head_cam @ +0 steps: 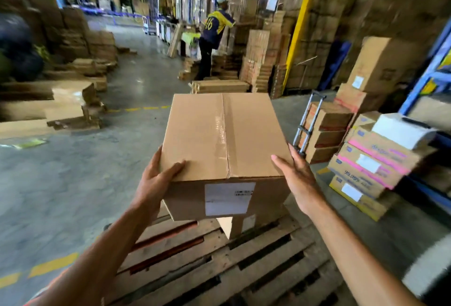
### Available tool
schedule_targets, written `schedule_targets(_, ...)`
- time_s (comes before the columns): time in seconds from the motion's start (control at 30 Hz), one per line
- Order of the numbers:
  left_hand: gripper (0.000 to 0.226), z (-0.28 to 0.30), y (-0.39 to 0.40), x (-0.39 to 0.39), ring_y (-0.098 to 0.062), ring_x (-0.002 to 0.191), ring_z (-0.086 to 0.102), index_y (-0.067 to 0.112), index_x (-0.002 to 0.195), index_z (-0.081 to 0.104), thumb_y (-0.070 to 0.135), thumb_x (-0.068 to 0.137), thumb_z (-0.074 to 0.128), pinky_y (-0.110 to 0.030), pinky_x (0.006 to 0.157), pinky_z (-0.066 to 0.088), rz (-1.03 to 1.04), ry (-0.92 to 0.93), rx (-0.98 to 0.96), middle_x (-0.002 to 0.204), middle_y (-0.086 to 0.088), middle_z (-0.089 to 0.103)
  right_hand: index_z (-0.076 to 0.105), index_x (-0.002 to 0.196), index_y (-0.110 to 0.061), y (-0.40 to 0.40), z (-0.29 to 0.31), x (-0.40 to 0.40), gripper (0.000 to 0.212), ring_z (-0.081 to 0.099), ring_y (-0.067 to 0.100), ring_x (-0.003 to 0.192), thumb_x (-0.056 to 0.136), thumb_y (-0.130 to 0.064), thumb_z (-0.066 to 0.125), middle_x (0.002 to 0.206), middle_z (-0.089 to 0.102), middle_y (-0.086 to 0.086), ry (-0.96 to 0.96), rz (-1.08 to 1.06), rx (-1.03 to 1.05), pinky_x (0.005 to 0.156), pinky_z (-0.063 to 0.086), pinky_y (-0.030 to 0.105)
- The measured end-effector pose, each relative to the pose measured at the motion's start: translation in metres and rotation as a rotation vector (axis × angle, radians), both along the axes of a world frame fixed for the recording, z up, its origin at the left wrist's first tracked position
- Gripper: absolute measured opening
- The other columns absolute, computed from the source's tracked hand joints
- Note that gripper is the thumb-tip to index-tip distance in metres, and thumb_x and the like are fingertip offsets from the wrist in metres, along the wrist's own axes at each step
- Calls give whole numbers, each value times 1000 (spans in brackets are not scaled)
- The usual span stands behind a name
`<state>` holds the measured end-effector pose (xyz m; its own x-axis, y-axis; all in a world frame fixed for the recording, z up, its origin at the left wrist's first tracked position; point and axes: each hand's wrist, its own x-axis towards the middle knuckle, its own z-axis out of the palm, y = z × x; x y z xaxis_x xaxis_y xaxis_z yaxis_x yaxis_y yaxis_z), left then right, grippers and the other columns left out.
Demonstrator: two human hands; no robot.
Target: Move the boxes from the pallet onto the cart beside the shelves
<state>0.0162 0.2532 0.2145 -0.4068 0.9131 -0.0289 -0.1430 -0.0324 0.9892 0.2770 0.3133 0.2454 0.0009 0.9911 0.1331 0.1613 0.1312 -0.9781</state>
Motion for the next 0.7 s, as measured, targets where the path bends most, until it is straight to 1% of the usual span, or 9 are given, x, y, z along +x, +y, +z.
schedule_targets(0.1,73,34,-51,18,-16,104,58,26,148,35,19,84,70,-35,98,46,-61,27,44,131,-3,54,44,130,-34,-75,35,25,45,51,-29,72,92,-16,60,103,56,-26,60,-33,71,64,36,-6)
schedule_targets(0.2,83,54,-94,45,-22,113,58,27,145,40,27,72,79,-37,98,47,-151,55,64,132,-4,57,43,112,-37,-146,58,56,36,47,-33,60,92,-12,58,90,49,-31,87,-108,92,56,35,-7)
schedule_targets(0.27,78,61,-119,67,-20,106,60,25,143,43,26,74,79,-30,85,49,-207,72,66,127,-4,60,49,105,-40,-186,60,80,31,51,-31,68,92,-14,60,92,55,-32,71,-136,81,63,37,-5)
schedule_targets(0.3,73,64,-133,78,-18,101,61,24,141,45,25,75,78,-28,78,48,-254,84,61,125,-4,62,55,106,-40,-208,59,93,27,56,-25,79,91,-18,62,97,61,-29,83,-153,61,72,41,0)
schedule_targets(0.37,72,66,-162,104,-17,95,64,24,135,52,32,68,79,-28,72,48,-354,114,31,118,-3,67,62,111,-40,-252,52,123,29,63,-5,97,87,-23,65,105,69,-22,103,-199,3,89,47,20)
schedule_targets(0.47,64,56,-204,138,-19,91,67,24,125,59,35,66,78,-30,70,50,-463,138,-33,110,-5,70,66,103,-40,-318,37,161,23,68,11,100,86,-25,66,105,73,-13,108,-231,-103,96,50,39)
schedule_targets(0.57,62,39,-251,169,-21,90,69,24,121,62,38,64,80,-28,66,50,-543,177,-131,109,-5,71,68,99,-44,-387,14,196,20,68,11,100,80,-35,69,106,72,-15,77,-275,-207,98,48,39)
schedule_targets(0.6,58,30,-268,181,-22,88,69,22,119,64,38,65,80,-28,66,51,-570,191,-159,107,-6,72,67,101,-46,-412,6,210,25,66,9,101,77,-41,69,108,71,-17,54,-298,-243,99,47,37)
schedule_targets(0.7,35,2,-324,224,-27,83,69,19,109,69,29,76,75,-34,70,54,-654,188,-221,98,-11,74,59,119,-43,-486,-23,255,63,59,8,114,59,-57,70,121,64,-20,10,-349,-292,106,41,38)
